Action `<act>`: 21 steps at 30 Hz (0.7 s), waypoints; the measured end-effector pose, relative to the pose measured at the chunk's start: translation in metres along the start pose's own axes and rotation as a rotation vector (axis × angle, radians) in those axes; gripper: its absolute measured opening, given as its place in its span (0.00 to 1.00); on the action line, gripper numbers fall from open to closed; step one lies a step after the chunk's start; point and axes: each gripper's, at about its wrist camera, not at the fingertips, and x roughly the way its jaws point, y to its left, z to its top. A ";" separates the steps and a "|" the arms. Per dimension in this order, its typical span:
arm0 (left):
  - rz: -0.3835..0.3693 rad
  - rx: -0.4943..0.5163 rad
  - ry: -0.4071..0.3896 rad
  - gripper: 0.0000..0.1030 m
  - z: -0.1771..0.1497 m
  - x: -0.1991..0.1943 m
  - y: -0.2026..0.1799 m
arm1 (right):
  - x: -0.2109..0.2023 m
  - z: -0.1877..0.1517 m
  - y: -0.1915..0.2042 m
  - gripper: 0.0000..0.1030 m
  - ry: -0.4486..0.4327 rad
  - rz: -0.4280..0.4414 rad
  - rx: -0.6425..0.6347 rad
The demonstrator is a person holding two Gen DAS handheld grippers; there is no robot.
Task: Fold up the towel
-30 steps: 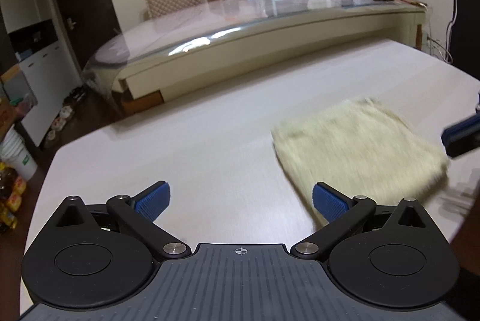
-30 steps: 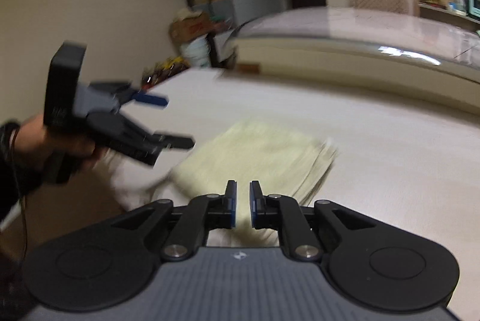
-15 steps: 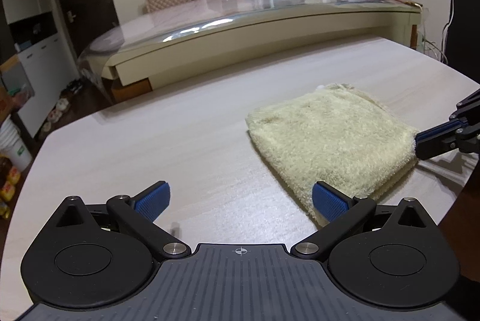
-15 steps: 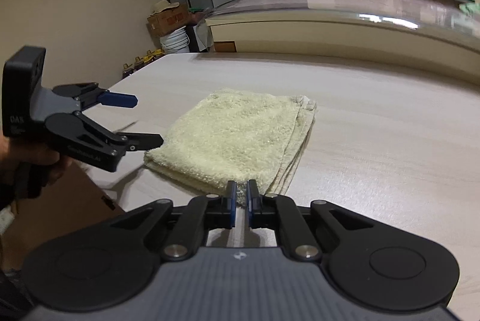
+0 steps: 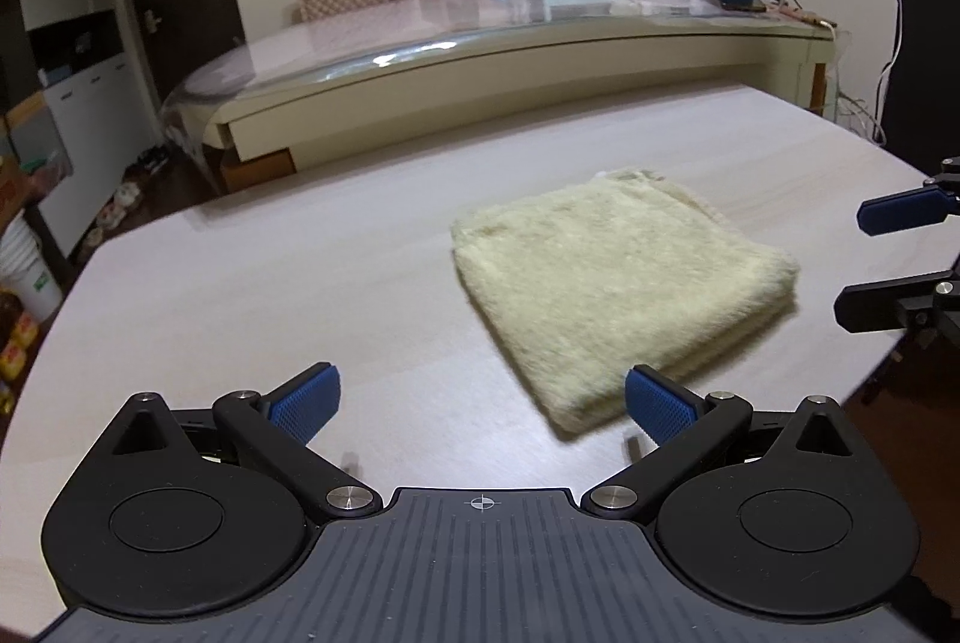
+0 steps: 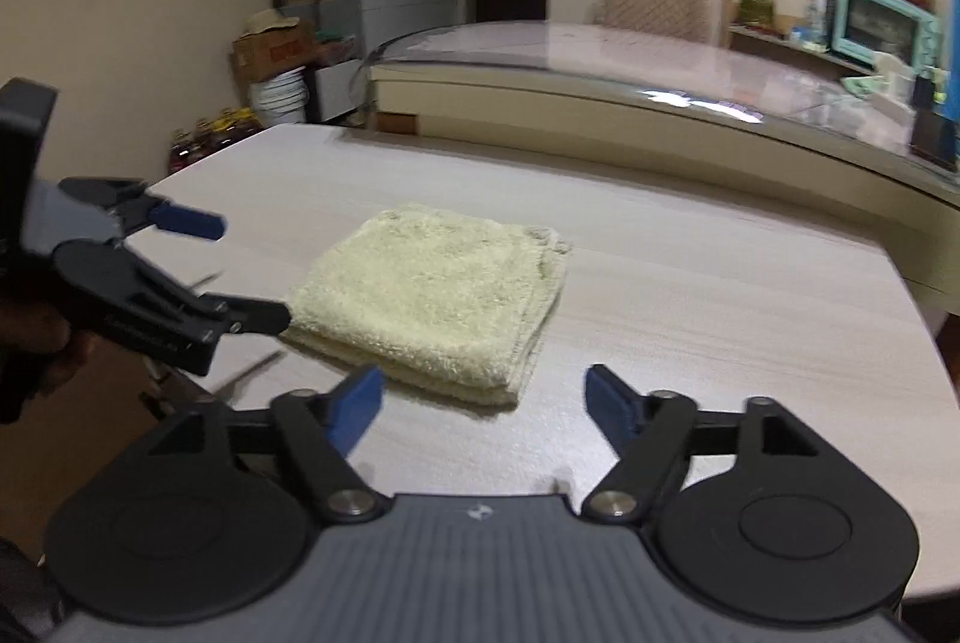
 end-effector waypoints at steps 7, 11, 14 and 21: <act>0.055 -0.118 0.050 1.00 -0.007 -0.016 -0.004 | -0.015 -0.002 0.005 1.00 0.004 -0.059 0.065; 0.072 -0.147 0.055 1.00 -0.009 -0.027 -0.005 | -0.024 -0.002 0.008 1.00 0.003 -0.068 0.074; 0.078 -0.163 0.050 1.00 -0.010 -0.034 -0.006 | -0.031 -0.004 0.009 1.00 0.009 -0.064 0.078; 0.079 -0.167 0.055 1.00 -0.013 -0.048 -0.014 | -0.035 -0.006 0.010 1.00 0.026 -0.057 0.101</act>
